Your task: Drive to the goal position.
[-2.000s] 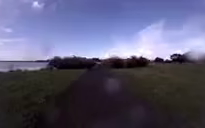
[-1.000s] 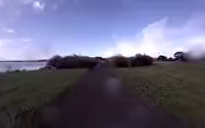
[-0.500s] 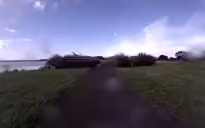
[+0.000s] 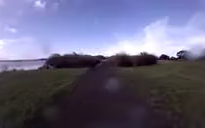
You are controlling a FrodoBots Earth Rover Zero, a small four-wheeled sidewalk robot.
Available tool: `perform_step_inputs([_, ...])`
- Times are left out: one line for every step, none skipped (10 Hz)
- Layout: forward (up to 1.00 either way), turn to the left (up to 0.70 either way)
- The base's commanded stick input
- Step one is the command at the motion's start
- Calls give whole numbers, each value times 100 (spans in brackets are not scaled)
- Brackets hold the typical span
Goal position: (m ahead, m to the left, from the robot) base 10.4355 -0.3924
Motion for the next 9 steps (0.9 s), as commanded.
perform_step_inputs([70,0])
perform_step_inputs([70,0])
perform_step_inputs([70,0])
perform_step_inputs([70,0])
perform_step_inputs([70,0])
perform_step_inputs([70,0])
perform_step_inputs([70,0])
perform_step_inputs([70,-12])
perform_step_inputs([70,-35])
